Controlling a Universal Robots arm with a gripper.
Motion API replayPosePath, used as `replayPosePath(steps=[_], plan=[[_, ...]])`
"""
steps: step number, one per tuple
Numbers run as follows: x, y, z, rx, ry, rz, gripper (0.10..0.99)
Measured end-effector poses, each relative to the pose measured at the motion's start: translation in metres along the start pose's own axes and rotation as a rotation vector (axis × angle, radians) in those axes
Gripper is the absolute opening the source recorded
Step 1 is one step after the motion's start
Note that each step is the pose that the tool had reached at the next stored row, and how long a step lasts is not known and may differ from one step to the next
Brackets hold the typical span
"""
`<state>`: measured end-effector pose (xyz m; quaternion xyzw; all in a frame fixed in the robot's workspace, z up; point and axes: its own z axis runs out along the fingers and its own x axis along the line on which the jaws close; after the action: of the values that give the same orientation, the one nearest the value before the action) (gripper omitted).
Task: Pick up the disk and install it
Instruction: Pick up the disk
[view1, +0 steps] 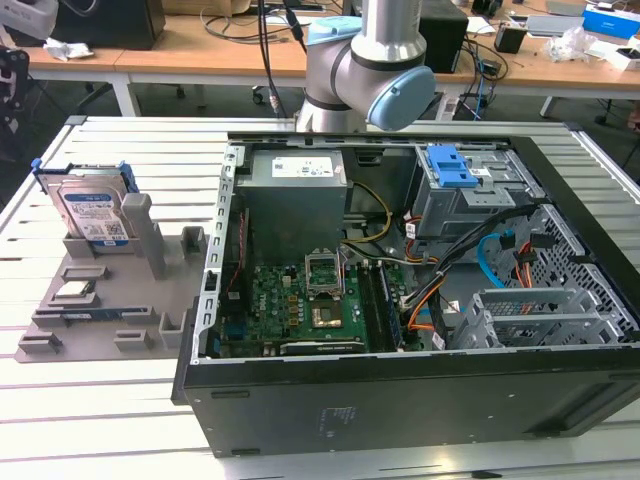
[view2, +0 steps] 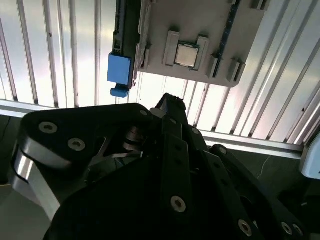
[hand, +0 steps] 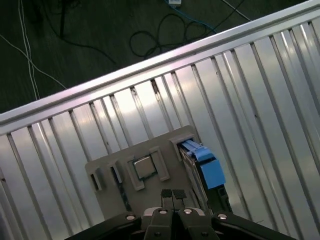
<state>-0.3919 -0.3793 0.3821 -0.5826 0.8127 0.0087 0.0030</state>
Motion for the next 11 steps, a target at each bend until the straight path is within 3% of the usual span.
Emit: replayPosePath(steps=[9,11], plan=[[0.0000,0.0000,0.0000,0.000,0.0002,-0.016,0.114],[0.0000,0.0000,0.0000,0.000,0.0002,-0.017,0.231]])
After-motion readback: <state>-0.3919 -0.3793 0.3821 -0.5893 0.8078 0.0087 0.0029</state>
